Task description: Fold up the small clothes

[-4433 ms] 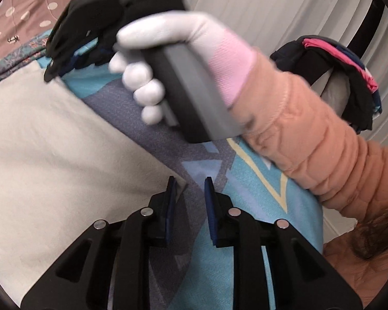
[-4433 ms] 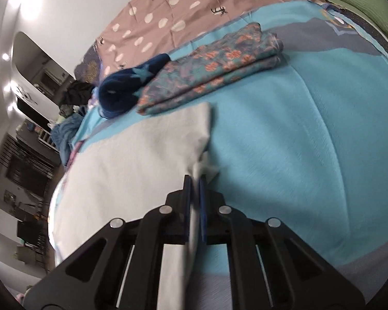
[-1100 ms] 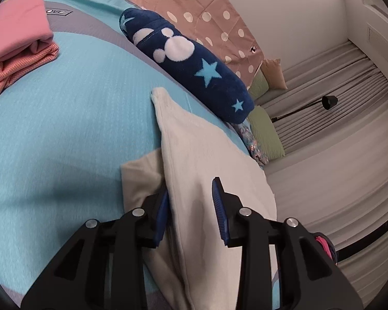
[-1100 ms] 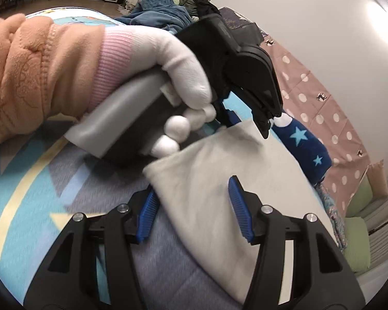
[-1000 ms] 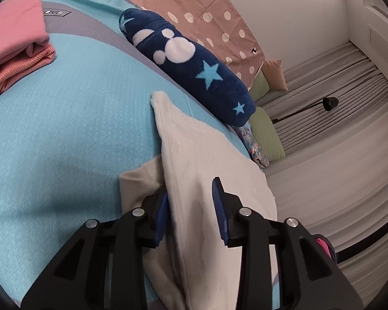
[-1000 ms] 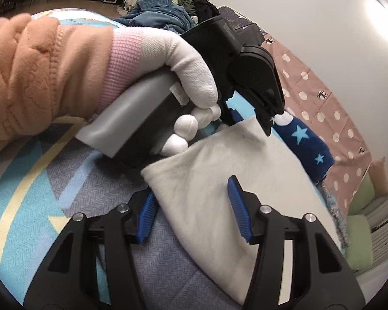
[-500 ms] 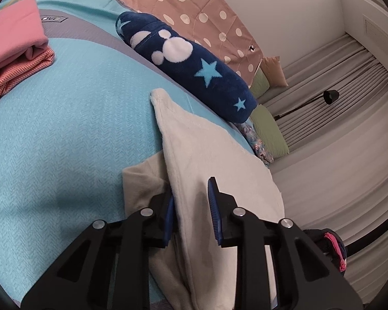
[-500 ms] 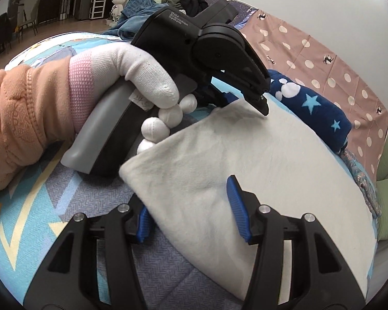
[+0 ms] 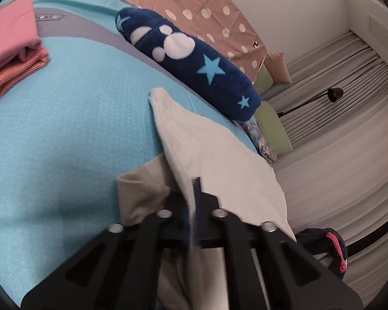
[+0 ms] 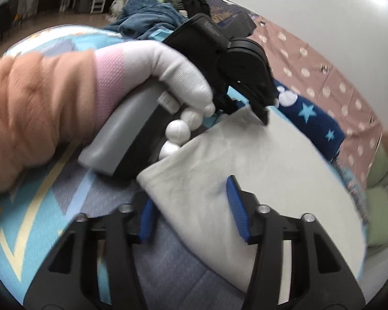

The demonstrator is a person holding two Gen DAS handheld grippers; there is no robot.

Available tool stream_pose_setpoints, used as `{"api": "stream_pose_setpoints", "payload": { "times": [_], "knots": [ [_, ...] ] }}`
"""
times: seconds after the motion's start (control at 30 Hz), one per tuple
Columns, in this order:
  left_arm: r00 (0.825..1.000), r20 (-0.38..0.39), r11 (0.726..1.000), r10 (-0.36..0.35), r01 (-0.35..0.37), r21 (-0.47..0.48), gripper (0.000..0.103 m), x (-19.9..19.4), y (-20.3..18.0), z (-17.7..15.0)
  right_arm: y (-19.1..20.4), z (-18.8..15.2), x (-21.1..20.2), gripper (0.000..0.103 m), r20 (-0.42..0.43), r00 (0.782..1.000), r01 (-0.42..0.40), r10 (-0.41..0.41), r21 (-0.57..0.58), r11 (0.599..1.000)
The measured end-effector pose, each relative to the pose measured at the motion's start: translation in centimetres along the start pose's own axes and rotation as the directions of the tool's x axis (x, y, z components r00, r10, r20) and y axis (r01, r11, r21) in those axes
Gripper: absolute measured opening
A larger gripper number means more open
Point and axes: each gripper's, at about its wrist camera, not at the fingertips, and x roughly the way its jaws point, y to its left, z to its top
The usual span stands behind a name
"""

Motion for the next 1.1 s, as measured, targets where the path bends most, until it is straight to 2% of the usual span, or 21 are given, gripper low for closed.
{"api": "stream_pose_setpoints", "payload": {
  "times": [0.03,0.07,0.2,0.4,0.5,0.57,0.6,0.67,0.7,0.77,0.83,0.87,0.9,1.03,1.1],
  "knots": [
    [1.000,0.009,1.000,0.005,-0.005,0.008,0.001,-0.1,-0.3,0.0,-0.9,0.1,-0.2,0.017,0.003,1.000,-0.016,0.016,0.050,0.999],
    [1.000,0.021,1.000,0.004,-0.005,0.017,0.001,-0.3,-0.7,0.1,-1.8,0.1,-0.7,0.015,0.024,0.999,-0.047,0.045,0.095,0.994],
    [0.998,0.059,0.999,-0.036,0.034,0.037,0.001,-1.1,-3.2,0.8,-4.9,-0.3,-3.2,0.014,0.115,0.991,-0.085,0.062,0.199,0.976],
    [0.998,0.055,0.991,-0.026,0.019,0.132,0.001,-1.1,-8.3,1.7,-9.5,-1.5,-6.2,0.013,0.193,0.973,-0.186,0.124,0.346,0.920],
    [0.999,0.048,0.985,0.010,-0.018,0.173,0.001,-0.6,-10.4,1.9,-11.4,-2.4,-7.0,0.012,0.212,0.967,-0.216,0.139,0.403,0.890],
    [0.997,0.047,0.981,0.062,-0.069,0.183,0.003,-0.4,-11.2,1.9,-12.1,-2.9,-7.2,0.012,0.214,0.965,-0.229,0.149,0.423,0.877],
    [0.992,0.053,0.978,0.111,-0.118,0.174,0.005,-0.5,-11.3,2.0,-12.1,-3.0,-7.2,0.011,0.211,0.964,-0.239,0.161,0.425,0.873],
    [0.982,0.073,0.971,0.172,-0.182,0.158,0.021,-1.5,-11.0,1.8,-11.9,-3.0,-7.0,0.011,0.204,0.962,-0.253,0.182,0.413,0.875],
    [0.973,0.102,0.964,0.206,-0.220,0.149,0.025,-2.5,-10.6,1.5,-11.5,-2.8,-6.9,0.011,0.200,0.961,-0.259,0.192,0.399,0.880],
    [0.959,0.162,0.958,0.233,-0.255,0.131,0.038,-4.8,-9.6,0.8,-10.7,-2.5,-6.5,0.009,0.195,0.959,-0.268,0.208,0.369,0.890],
    [0.947,0.198,0.959,0.252,-0.272,0.079,0.046,-7.3,-7.7,-0.3,-9.4,-2.4,-6.2,0.007,0.188,0.957,-0.275,0.222,0.337,0.901],
    [0.947,0.196,0.963,0.255,-0.267,0.037,0.052,-8.2,-6.4,-0.9,-8.9,-2.2,-5.9,0.006,0.183,0.954,-0.287,0.238,0.320,0.903],
    [0.950,0.183,0.967,0.252,-0.256,-0.001,0.053,-8.7,-5.2,-1.4,-8.6,-2.1,-5.6,0.006,0.179,0.951,-0.298,0.252,0.312,0.902],
    [0.975,0.111,0.973,0.190,-0.172,-0.157,0.053,-9.3,-0.8,-3.9,-7.5,-1.8,-5.1,0.005,0.172,0.947,-0.311,0.271,0.288,0.906],
    [0.986,0.088,0.971,0.145,-0.125,-0.202,0.053,-9.0,0.5,-5.0,-7.5,-1.8,-5.1,0.005,0.173,0.946,-0.316,0.275,0.284,0.905]
  ]
}}
